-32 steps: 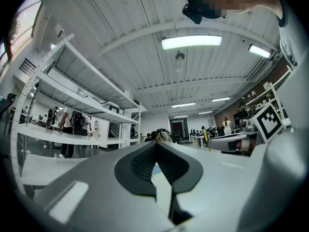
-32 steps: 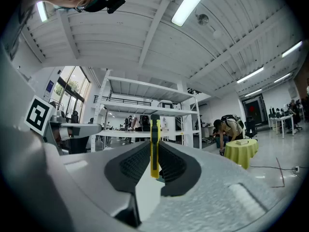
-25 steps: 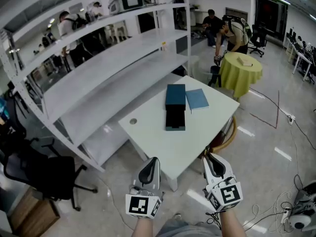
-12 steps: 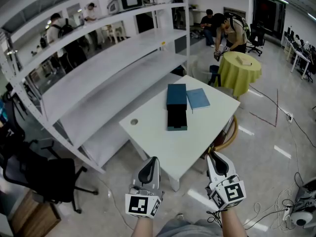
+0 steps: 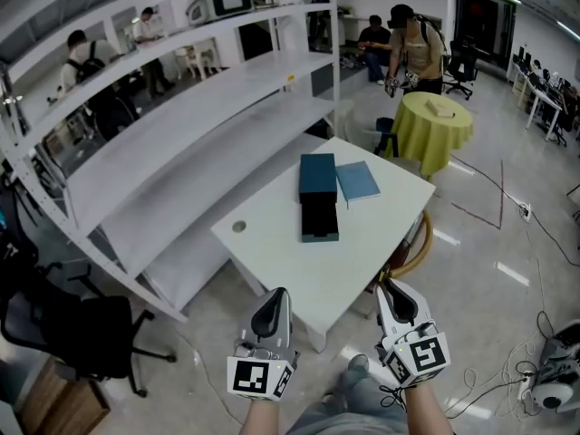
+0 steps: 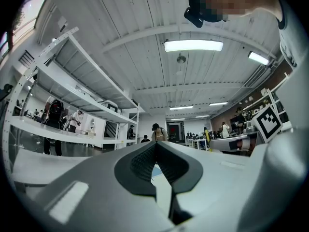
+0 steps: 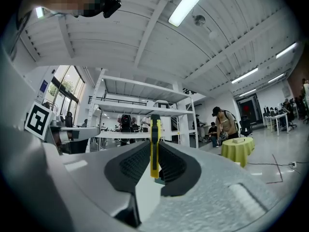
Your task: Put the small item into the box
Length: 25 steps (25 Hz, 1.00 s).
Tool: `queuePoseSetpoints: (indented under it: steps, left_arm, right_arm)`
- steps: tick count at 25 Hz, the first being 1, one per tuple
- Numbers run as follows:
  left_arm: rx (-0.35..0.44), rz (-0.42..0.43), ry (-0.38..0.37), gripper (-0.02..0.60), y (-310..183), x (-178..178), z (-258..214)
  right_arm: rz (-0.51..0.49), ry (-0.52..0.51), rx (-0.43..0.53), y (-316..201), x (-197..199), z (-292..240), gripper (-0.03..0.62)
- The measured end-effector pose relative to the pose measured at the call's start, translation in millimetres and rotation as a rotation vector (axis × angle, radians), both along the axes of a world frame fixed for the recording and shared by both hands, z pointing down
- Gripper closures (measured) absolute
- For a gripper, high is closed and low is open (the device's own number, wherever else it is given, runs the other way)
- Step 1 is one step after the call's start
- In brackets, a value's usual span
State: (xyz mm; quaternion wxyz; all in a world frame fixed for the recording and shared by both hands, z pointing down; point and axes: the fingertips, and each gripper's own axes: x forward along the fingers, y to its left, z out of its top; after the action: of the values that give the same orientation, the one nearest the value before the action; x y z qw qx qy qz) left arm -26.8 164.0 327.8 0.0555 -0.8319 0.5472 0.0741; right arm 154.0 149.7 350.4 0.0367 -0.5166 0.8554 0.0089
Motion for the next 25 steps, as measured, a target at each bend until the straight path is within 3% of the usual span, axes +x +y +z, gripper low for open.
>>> queuePoseSetpoints:
  steps: [25]
  left_arm:
    - [0.013,-0.104,0.018,0.566,-145.2,25.8,-13.1]
  right_arm:
    - [-0.167,0.009,0.013,-163.7,6.9,-14.4,0.537]
